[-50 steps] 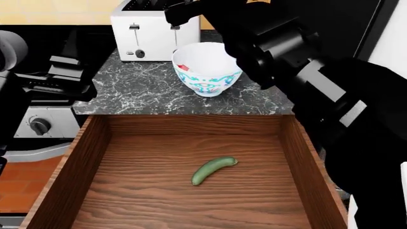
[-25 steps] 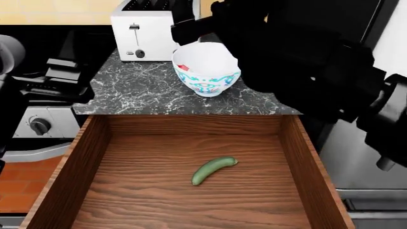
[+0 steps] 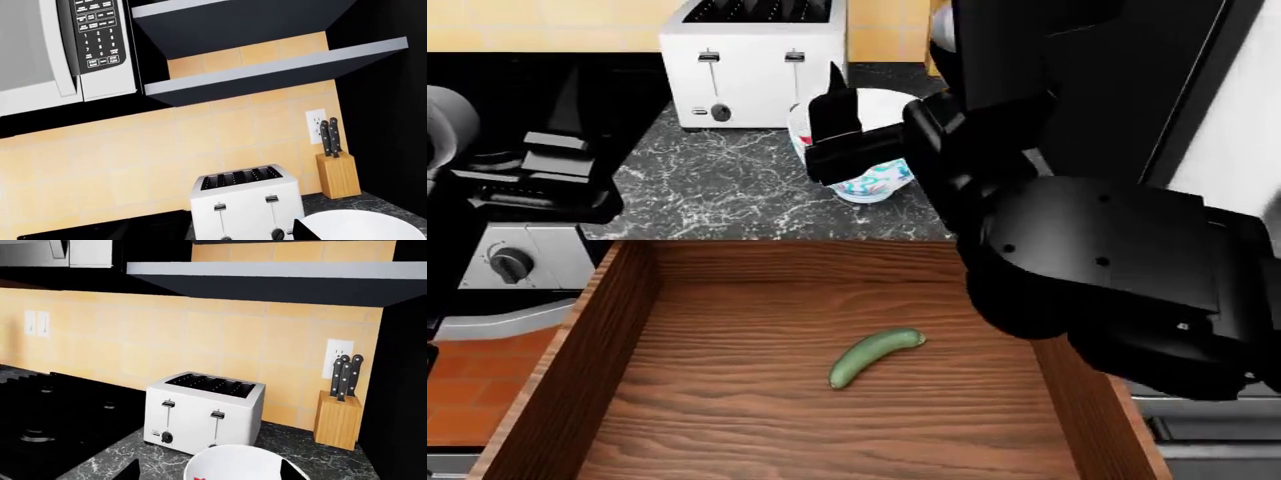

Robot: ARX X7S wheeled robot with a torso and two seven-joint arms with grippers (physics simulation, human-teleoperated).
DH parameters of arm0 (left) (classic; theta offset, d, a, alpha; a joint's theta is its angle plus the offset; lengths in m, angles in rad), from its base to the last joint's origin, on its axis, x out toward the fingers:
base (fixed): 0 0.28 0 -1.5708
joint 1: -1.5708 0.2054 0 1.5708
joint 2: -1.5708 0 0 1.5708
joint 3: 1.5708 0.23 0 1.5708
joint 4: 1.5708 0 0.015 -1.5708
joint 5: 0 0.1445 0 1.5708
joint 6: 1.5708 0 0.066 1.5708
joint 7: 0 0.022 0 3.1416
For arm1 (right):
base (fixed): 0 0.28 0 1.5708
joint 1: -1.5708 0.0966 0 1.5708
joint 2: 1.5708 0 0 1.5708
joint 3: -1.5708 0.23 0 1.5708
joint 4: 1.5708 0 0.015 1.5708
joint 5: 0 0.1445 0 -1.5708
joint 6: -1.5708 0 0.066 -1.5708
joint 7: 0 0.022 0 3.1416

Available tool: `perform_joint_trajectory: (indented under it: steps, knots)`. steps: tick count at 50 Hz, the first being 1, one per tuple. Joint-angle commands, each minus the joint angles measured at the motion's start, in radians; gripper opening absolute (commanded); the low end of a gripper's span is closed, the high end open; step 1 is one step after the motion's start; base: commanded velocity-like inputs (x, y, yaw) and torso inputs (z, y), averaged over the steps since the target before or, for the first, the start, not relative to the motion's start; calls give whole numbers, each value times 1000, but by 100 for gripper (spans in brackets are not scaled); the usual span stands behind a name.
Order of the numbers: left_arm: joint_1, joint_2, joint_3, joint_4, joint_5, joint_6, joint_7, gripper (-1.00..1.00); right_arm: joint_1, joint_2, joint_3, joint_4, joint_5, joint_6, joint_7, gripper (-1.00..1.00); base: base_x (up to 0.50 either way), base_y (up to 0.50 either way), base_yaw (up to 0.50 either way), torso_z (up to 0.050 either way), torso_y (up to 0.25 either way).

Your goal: Place the bar in the bowl and close the drawer.

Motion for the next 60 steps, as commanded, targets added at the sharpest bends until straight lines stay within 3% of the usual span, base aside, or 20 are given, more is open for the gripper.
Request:
perform_joint_trajectory:
  steps: [1, 21, 60]
  knots:
    - [17, 3, 3, 8, 4, 10, -6, 100, -54, 68, -4, -153, -35, -32, 110, 100, 0, 0, 0, 0, 0]
    - [42, 16, 33, 10, 51, 42, 13, 100, -112, 111, 0, -208, -102, -78, 153, 100, -93, 229, 0, 0, 0]
    - [22, 14, 75, 3, 67, 57, 13, 100, -154, 149, 18, -259, -140, -104, 212, 100, -13, 500, 0, 0, 0]
